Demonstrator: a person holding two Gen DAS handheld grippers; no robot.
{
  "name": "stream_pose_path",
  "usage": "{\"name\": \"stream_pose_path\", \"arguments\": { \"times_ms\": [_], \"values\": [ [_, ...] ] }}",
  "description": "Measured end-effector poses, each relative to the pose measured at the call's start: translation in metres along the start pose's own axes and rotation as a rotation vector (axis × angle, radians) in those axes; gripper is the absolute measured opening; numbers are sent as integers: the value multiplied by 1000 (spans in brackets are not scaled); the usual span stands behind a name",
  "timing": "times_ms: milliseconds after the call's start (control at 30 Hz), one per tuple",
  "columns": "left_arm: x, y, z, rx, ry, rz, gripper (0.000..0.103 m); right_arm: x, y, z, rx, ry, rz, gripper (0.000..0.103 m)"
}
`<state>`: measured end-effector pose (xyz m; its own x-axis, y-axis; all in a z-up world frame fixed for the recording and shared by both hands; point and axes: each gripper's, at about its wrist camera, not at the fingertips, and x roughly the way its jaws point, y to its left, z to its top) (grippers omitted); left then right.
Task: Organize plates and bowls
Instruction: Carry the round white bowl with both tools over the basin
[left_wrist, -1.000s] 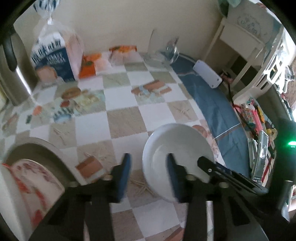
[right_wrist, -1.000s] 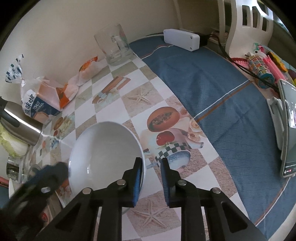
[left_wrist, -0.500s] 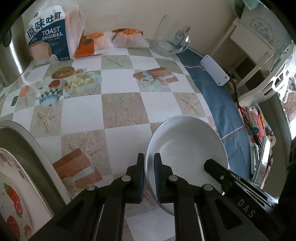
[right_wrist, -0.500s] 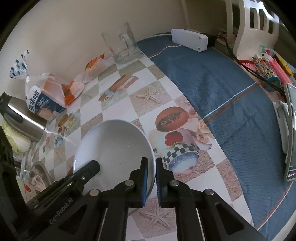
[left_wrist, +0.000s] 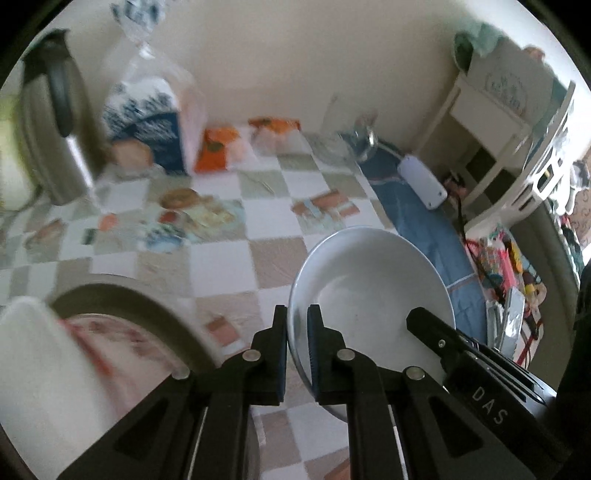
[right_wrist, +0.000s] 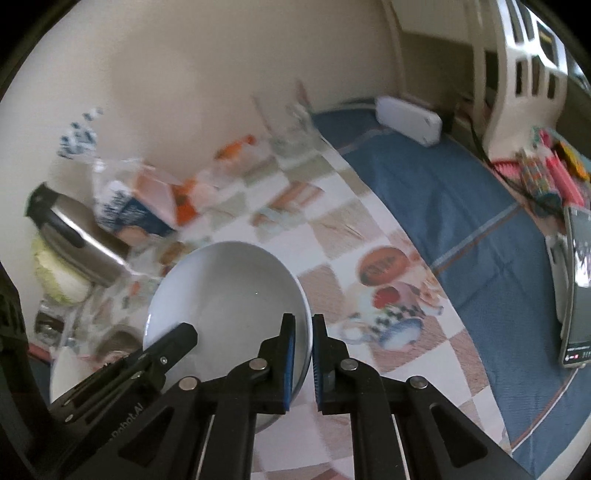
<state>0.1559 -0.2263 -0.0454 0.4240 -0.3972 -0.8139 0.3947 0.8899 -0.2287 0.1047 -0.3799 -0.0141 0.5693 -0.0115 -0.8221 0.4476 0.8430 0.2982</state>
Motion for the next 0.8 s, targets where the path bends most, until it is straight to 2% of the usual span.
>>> {"name": "stream_pose_path", "arguments": {
  "times_ms": [400,667,800],
  "values": [
    [-112,68,-1,-79,-131,96,11,-63,104,-13,-147,-88,158,10],
    [-145,121,-23,-183,-149,118,11,-71,165,-42,-272,-70,206,10],
    [-142,142,-34,-225,-115,114,11,-63,180,-53,-313,-42,211,10]
  ]
}}
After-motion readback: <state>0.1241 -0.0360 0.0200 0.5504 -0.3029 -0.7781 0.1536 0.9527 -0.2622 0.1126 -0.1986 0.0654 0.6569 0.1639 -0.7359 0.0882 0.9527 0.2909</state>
